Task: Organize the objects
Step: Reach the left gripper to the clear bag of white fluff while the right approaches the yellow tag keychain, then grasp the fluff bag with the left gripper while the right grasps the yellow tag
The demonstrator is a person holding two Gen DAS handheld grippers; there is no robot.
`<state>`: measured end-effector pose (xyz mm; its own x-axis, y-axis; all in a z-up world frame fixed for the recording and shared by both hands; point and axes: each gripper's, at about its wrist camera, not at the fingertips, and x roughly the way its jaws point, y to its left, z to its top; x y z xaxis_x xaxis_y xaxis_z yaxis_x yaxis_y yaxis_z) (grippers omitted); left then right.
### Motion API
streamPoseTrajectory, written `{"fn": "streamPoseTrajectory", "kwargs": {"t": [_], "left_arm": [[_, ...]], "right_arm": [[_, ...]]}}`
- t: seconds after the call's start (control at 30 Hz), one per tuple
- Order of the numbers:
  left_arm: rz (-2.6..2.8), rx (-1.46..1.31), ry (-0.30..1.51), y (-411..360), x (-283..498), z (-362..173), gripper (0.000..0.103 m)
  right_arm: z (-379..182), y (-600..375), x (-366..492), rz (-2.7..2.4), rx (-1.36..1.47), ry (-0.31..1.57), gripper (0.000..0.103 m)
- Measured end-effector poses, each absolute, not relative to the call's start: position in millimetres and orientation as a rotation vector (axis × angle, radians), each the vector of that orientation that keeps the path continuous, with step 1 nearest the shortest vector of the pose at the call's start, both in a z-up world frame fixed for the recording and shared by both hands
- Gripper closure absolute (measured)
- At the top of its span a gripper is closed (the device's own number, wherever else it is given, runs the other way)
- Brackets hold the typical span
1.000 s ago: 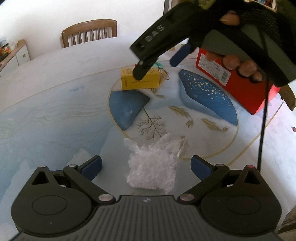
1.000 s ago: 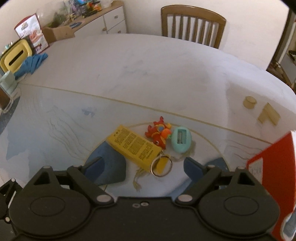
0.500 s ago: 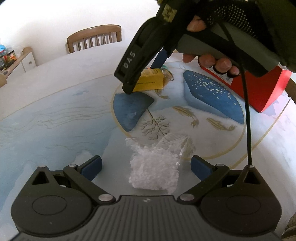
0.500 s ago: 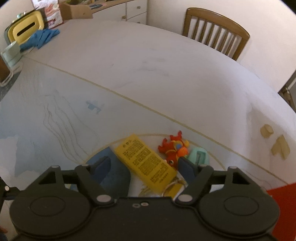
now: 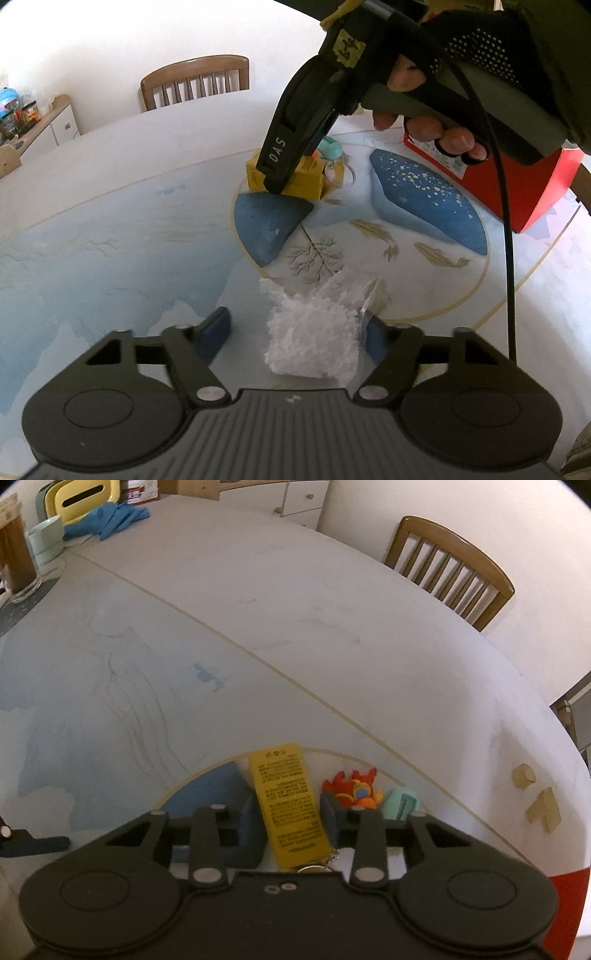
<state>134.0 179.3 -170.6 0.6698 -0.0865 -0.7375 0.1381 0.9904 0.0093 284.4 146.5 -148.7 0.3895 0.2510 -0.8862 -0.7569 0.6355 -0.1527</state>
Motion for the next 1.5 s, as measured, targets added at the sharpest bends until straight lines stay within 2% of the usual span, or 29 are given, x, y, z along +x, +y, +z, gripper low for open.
{"fn": "streamPoseTrajectory", "kwargs": {"t": [0.13,0.47,0.7,1.13,1.5], "left_arm": [[-0.124,0.061,0.828,179,134,-169,0.056],[-0.115,-0.007,0.851,189,137,-166,0.065],[-0.093,-0.061,0.873,195,139,-163,0.065],[-0.113,-0.102,0.850,185,145,-121,0.066],[-0.183,-0.059,0.836,134,160,-80,0.066]], "right_arm": [[-141,139,286,0.684,-0.509,1.006,0.074],[-103,79,288,0.635,-0.126,1.073,0.074],[-74,37,279,0.623,0.086,0.954,0.074],[-39,-15,256,0.576,0.137,0.911,0.074],[-21,-93,246,0.506,0.153,0.897,0.074]]}}
